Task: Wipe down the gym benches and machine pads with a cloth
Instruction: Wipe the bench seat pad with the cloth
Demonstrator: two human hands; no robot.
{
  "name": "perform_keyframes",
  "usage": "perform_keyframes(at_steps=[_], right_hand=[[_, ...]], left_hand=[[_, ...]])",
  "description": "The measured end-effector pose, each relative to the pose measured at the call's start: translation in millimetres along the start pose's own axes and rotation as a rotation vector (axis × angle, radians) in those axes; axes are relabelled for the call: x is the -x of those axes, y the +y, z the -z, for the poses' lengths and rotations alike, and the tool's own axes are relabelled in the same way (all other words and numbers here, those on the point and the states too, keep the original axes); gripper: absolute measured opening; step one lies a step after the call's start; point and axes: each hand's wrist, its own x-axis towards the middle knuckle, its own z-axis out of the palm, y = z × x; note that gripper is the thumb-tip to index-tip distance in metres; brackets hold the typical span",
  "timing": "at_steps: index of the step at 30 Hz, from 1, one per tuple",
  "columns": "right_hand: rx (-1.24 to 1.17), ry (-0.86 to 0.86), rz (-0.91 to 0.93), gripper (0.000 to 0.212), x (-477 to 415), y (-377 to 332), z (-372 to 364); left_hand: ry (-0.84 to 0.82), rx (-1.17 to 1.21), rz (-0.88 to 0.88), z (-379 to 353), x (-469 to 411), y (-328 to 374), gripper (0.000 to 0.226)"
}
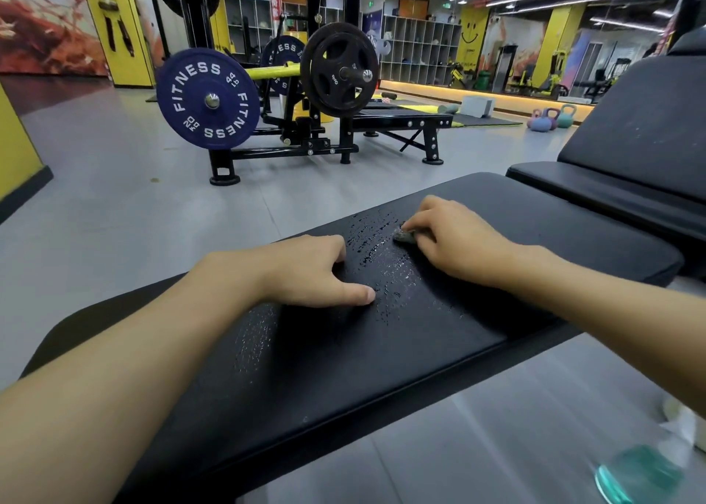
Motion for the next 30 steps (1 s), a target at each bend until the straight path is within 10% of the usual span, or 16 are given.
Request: perform_keyframes(at_steps=[5, 10, 15, 21, 25, 30], right_hand=[[-0.060, -0.153, 0.294, 0.029, 39.1, -45.2, -1.2], [0.045, -0.009, 0.008, 0.034, 22.9, -8.2, 6.9], [-0.088, -0.155, 0.267, 0.033, 66.5, -52.5, 5.6], [0.037, -0.008, 0.028, 0.035, 53.9, -20.8, 11.5], [-0.094, -0.172, 0.290, 0.034, 95.0, -59.7, 13.2], [0.067, 0.017, 0.022, 0.034, 82.2, -18.8, 20.2]], left_hand=[[0.022, 0.075, -0.034, -1.7, -5.4, -6.4, 0.050], [0.037, 0.121, -0.104, -5.1, -4.4, -7.6, 0.051], [0.050, 0.138, -0.140, -5.3, -6.1, -8.3, 0.056], [0.058, 0.139, -0.145, -7.3, -5.9, -9.5, 0.056], [0.066, 0.130, -0.146, -6.9, -4.5, -8.1, 0.057], [0.056, 0.128, -0.164, -7.6, -0.3, -10.8, 0.057]])
